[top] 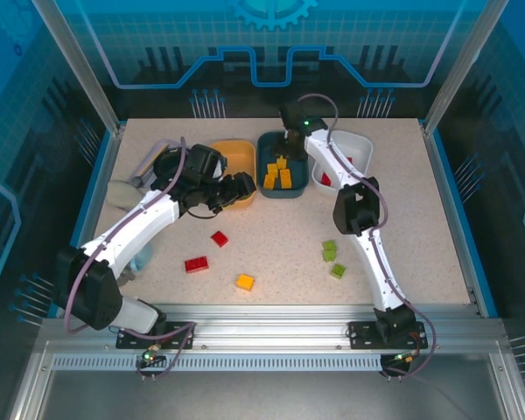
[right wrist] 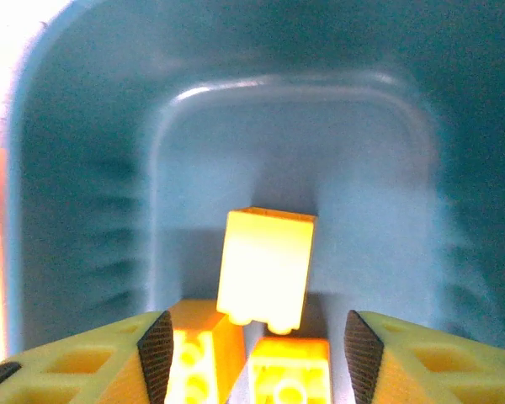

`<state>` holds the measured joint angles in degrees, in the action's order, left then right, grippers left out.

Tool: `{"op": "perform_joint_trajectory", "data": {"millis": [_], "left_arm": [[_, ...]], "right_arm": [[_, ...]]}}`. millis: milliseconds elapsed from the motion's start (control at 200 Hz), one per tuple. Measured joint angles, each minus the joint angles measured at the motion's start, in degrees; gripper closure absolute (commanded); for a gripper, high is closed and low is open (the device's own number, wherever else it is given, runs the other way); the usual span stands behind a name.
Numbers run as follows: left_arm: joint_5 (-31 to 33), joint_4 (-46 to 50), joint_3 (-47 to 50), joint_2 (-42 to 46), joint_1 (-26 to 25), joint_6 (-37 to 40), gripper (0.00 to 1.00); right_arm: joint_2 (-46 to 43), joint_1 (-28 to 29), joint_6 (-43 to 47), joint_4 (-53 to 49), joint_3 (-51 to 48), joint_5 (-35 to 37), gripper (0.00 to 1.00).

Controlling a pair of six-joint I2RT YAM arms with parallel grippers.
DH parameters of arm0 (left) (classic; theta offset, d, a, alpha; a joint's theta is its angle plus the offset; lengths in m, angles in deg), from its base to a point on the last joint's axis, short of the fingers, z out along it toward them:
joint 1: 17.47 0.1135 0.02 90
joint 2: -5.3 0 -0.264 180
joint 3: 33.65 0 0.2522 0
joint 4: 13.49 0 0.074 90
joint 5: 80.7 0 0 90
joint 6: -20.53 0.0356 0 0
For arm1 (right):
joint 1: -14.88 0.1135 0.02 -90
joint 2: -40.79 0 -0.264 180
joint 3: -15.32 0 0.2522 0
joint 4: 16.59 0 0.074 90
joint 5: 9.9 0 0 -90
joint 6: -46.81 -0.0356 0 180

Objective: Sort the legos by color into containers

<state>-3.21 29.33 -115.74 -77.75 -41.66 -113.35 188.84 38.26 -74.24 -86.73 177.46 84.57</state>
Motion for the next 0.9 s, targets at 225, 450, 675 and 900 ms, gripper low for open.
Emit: {"op": "perform_joint_trajectory", "data": {"millis": [225,450,675,900], "left_arm": [[0.07,1.09,-5.99,-5.73,-6.51,0.81,0.22],[0.63,2.95,-11.37,-13.84,-14.71,-0.76,0.22],[1.11,6.64,-18.56,-23.19,-21.97,-3.23,0.21],[1.31,11.02,-27.89,-33.64,-27.08,-6.47,0.2]], "right_arm": [[-26.36,1.73,-0.24,4.2,-22.34,1.79,0.46],[-54.6,3.19,-2.71,6.1,-52.15,3.98,0.46],[-77.11,3.45,-4.96,0.15,-74.9,4.74,0.45],[-94.97,3.76,-7.48,-7.69,-83.76,2.99,0.32]]}}
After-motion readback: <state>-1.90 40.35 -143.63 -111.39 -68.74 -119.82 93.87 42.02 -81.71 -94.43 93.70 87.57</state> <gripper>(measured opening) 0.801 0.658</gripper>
